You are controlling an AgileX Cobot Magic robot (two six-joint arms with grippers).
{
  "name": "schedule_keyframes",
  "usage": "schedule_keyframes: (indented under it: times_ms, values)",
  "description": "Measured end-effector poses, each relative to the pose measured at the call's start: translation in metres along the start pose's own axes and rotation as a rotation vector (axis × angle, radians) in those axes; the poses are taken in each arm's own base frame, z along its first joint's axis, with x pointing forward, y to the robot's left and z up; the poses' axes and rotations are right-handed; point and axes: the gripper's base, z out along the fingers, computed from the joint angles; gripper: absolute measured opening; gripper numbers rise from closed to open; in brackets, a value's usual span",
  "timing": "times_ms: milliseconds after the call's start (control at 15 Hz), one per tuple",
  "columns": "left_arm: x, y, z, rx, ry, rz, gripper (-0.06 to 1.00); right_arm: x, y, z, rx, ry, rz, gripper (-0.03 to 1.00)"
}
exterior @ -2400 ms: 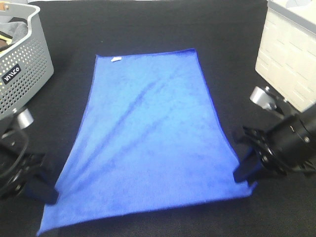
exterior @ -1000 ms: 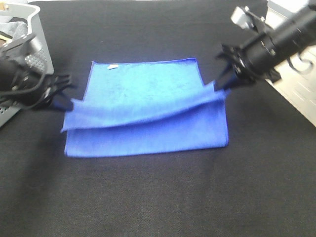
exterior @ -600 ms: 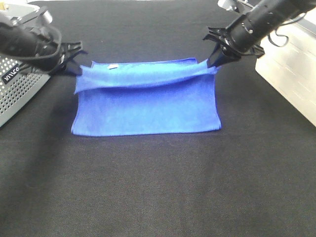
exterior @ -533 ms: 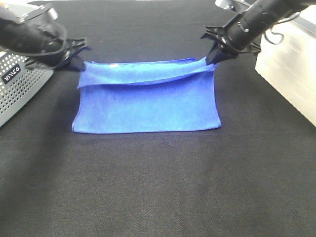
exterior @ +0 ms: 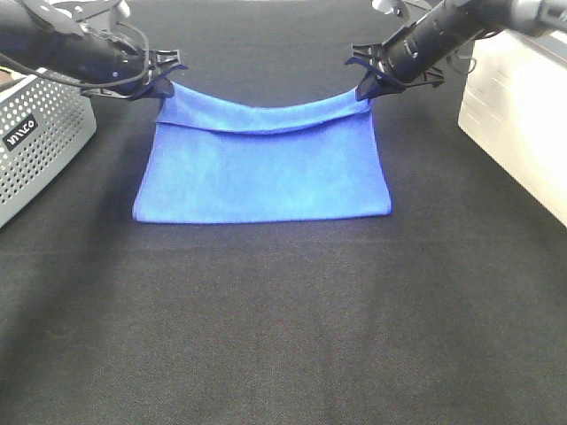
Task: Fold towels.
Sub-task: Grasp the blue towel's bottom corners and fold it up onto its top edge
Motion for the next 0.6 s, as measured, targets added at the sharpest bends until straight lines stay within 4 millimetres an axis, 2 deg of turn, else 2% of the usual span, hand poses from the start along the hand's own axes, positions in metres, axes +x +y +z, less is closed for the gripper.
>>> schedule_keyframes:
  times_ms: [267, 333, 400, 467, 533, 600]
  values:
    - [0.003, 0.012, 0.028, -0.027, -0.039, 0.020, 0.01, 0.010, -0.018, 0.031, 0.034, -0.039, 0.010, 0.00]
    - [0.004, 0.013, 0.031, -0.032, -0.044, 0.019, 0.04, 0.012, -0.019, 0.034, 0.039, -0.044, 0.012, 0.00]
    - [0.005, 0.014, 0.032, -0.035, -0.045, 0.018, 0.10, 0.012, -0.020, 0.035, 0.043, -0.045, 0.011, 0.04]
    - [0.004, 0.014, 0.032, -0.040, -0.054, 0.018, 0.22, 0.011, -0.021, 0.035, 0.046, -0.057, 0.010, 0.16]
    - [0.004, 0.015, 0.032, -0.043, -0.060, 0.020, 0.43, 0.011, -0.021, 0.035, 0.049, -0.065, 0.011, 0.43]
    - [0.004, 0.015, 0.032, -0.044, -0.056, 0.028, 0.58, 0.011, -0.021, 0.035, 0.049, -0.055, 0.006, 0.59]
